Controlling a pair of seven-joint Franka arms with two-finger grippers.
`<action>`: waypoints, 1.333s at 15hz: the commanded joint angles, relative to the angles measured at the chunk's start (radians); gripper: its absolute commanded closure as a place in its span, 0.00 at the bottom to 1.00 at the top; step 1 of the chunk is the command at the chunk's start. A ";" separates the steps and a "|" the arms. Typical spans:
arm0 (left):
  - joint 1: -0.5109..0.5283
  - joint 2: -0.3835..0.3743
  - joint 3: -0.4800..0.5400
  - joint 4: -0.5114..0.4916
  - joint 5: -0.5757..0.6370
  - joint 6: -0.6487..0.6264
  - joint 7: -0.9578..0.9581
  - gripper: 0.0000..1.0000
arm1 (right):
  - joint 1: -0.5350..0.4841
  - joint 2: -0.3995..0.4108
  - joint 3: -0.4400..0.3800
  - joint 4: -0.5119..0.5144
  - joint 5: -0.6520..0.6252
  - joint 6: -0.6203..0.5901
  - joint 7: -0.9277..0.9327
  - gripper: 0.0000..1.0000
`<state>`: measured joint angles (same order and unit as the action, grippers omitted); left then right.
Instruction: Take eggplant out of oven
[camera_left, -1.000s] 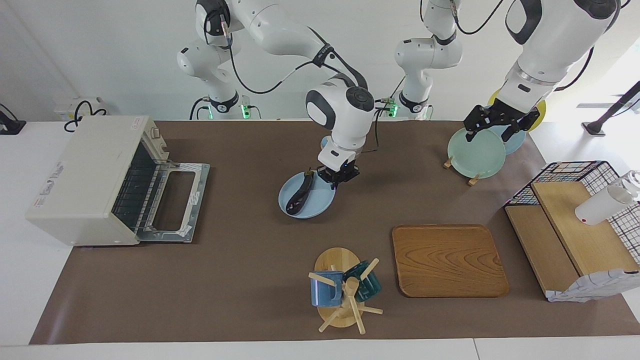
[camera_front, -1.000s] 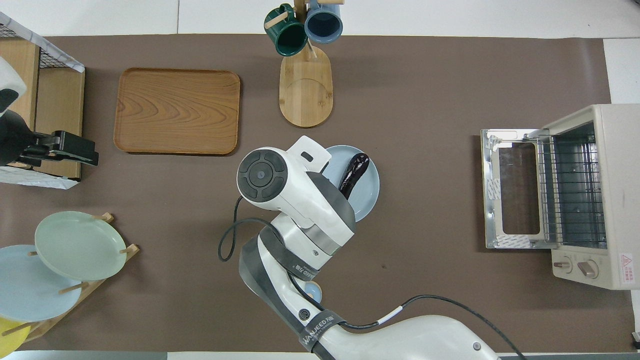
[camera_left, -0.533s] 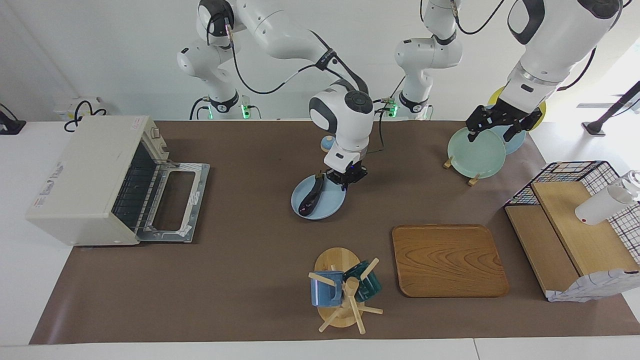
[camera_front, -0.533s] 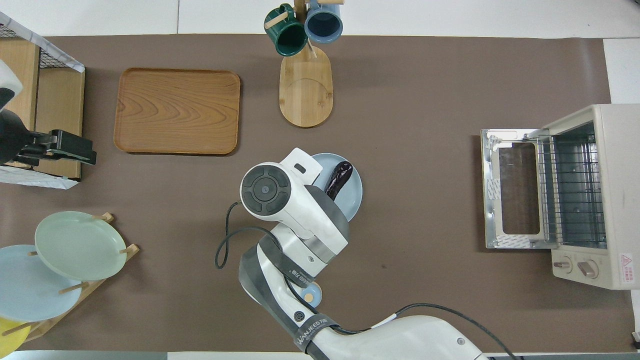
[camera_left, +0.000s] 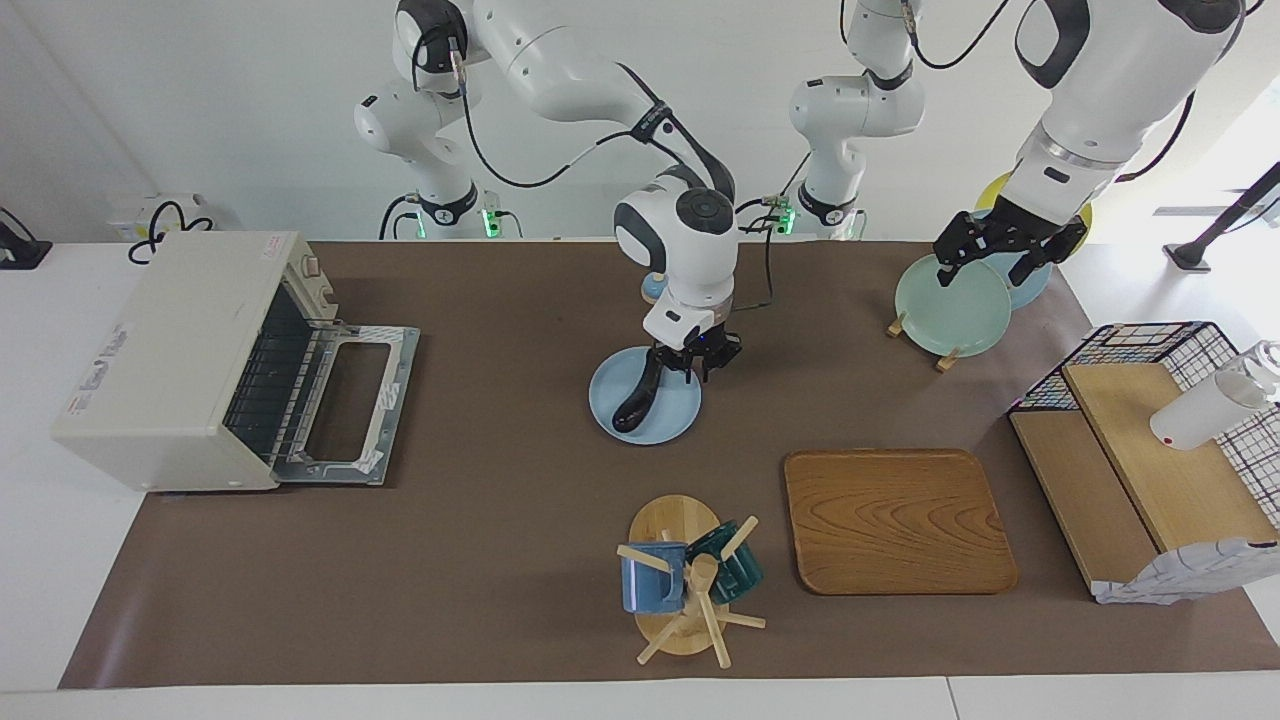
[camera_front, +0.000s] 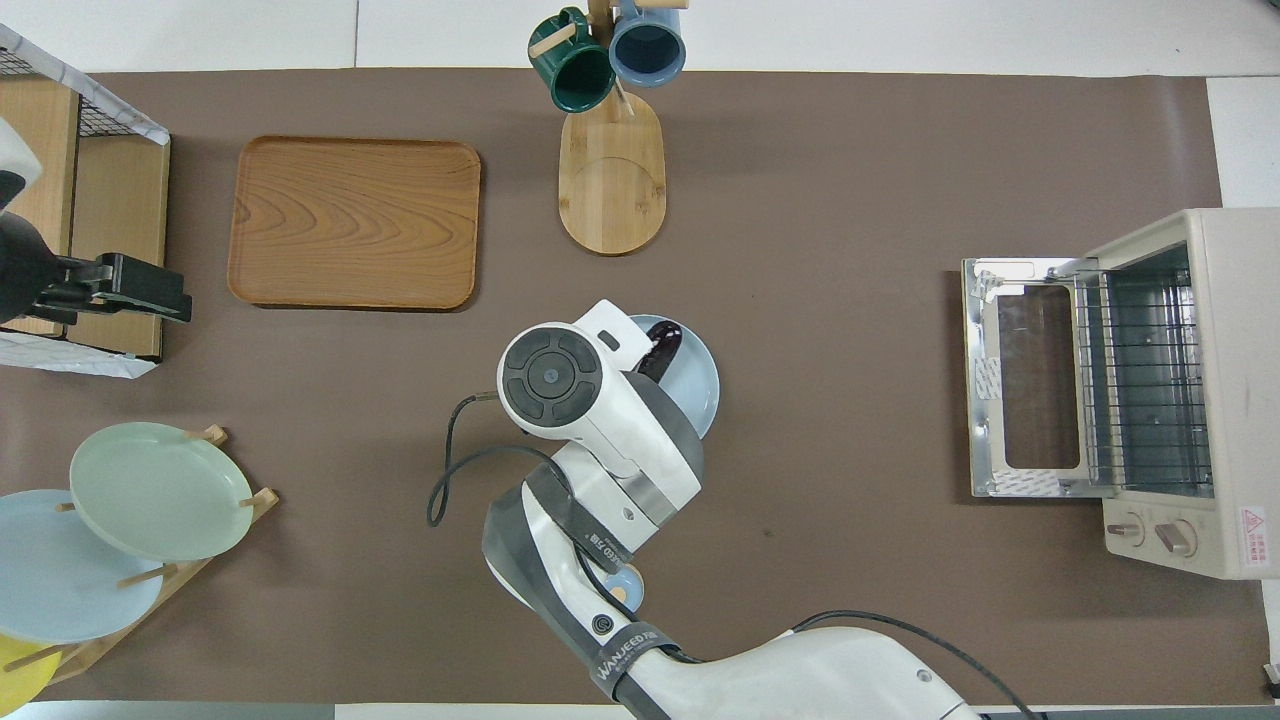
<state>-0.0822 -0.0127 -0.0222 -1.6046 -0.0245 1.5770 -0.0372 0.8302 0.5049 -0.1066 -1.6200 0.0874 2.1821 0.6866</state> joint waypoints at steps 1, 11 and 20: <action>0.009 -0.013 -0.008 -0.017 0.012 0.024 0.008 0.00 | -0.042 -0.031 -0.002 0.052 -0.003 -0.115 -0.005 0.59; -0.158 0.008 -0.015 -0.173 -0.060 0.240 -0.004 0.00 | -0.305 -0.216 -0.007 -0.120 -0.198 -0.392 -0.216 0.74; -0.500 0.281 -0.015 -0.212 -0.170 0.584 -0.151 0.00 | -0.479 -0.318 -0.007 -0.500 -0.359 -0.101 -0.291 0.78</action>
<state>-0.5342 0.2380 -0.0555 -1.8033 -0.1681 2.1008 -0.1760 0.3968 0.2436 -0.1265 -2.0170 -0.2480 2.0109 0.4388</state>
